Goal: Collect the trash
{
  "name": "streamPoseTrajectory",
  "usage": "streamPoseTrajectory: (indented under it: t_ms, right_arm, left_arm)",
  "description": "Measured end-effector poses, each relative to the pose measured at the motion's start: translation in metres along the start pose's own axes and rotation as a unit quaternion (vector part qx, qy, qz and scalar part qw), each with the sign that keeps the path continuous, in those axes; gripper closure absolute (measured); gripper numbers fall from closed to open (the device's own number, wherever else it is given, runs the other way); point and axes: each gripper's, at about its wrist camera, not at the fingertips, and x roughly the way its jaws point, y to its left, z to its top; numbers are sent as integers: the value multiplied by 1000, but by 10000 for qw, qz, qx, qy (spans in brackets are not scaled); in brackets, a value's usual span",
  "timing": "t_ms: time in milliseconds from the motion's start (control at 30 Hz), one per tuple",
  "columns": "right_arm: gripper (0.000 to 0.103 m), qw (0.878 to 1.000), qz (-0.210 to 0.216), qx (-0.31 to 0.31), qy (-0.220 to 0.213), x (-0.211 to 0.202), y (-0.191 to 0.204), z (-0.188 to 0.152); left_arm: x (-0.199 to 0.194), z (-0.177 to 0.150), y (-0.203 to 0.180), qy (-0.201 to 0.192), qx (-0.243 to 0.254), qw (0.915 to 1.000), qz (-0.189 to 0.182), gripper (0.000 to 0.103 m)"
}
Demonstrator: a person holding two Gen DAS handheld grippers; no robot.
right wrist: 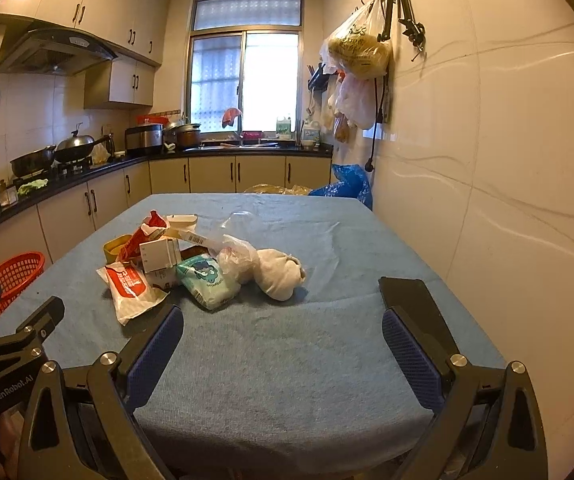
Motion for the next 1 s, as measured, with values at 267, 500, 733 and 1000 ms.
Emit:
streamPoseTrajectory:
  t_ms: [267, 500, 733, 1000]
  right_arm:
    - [2, 9999, 16, -7, 126, 6, 1, -4]
    - [2, 9997, 39, 23, 231, 11, -1, -5]
    - [2, 9997, 35, 33, 258, 12, -1, -6]
    - [2, 9995, 40, 34, 312, 14, -2, -7]
  left_arm:
    - [4, -1, 0, 79, -5, 10000, 7, 0]
    - [8, -1, -2, 143, 29, 9999, 5, 0]
    - [8, -1, -2, 147, 27, 9999, 3, 0]
    - [10, -1, -2, 175, 34, 9998, 0, 0]
